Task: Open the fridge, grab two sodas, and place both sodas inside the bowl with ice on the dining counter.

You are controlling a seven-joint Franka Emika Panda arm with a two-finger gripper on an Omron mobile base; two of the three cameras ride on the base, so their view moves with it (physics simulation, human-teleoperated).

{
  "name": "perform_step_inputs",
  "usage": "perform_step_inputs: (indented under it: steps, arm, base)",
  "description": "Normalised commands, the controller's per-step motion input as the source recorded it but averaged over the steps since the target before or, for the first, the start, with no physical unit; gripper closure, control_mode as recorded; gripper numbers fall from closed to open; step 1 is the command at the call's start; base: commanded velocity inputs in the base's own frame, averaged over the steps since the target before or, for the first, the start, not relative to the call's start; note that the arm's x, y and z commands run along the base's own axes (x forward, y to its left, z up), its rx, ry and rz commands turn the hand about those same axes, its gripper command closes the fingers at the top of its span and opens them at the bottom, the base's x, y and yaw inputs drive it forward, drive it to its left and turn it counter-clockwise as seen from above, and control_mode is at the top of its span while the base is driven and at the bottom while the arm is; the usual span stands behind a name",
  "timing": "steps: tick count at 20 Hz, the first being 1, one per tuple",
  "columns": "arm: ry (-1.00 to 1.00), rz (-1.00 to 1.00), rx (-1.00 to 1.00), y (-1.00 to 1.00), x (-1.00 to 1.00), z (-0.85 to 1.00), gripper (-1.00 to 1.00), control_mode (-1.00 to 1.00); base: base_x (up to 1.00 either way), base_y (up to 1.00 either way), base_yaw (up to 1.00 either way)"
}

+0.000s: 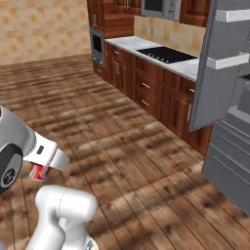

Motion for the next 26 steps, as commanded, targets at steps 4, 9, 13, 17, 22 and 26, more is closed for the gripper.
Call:
perform_step_inputs:
  steps: [4,9,13,17,22,26]
  arm:
    - [0.0,0.0,0.0,0.0,0.0,0.0,1.0,1.0]
    - [0.0,0.0,0.0,0.0,0.0,0.0,1.0,1.0]
    - [0.0,0.0,0.0,0.0,0.0,0.0,1.0,1.0]
    - [0.0,0.0,0.0,0.0,0.0,0.0,1.0,1.0]
    - [0.0,0.0,0.0,0.0,0.0,0.0,1.0,1.0]
    - [0.0,0.0,0.0,0.0,0.0,0.0,1.0,1.0]
  base:
    - [-0.86,0.12,0.37]
    - [-0.8,0.37,0.3]
    - [-0.59,0.75,0.22]
    - [-0.4,0.98,0.15]
    - [-0.3,1.0,0.1]
    - [-0.18,1.0,0.05]
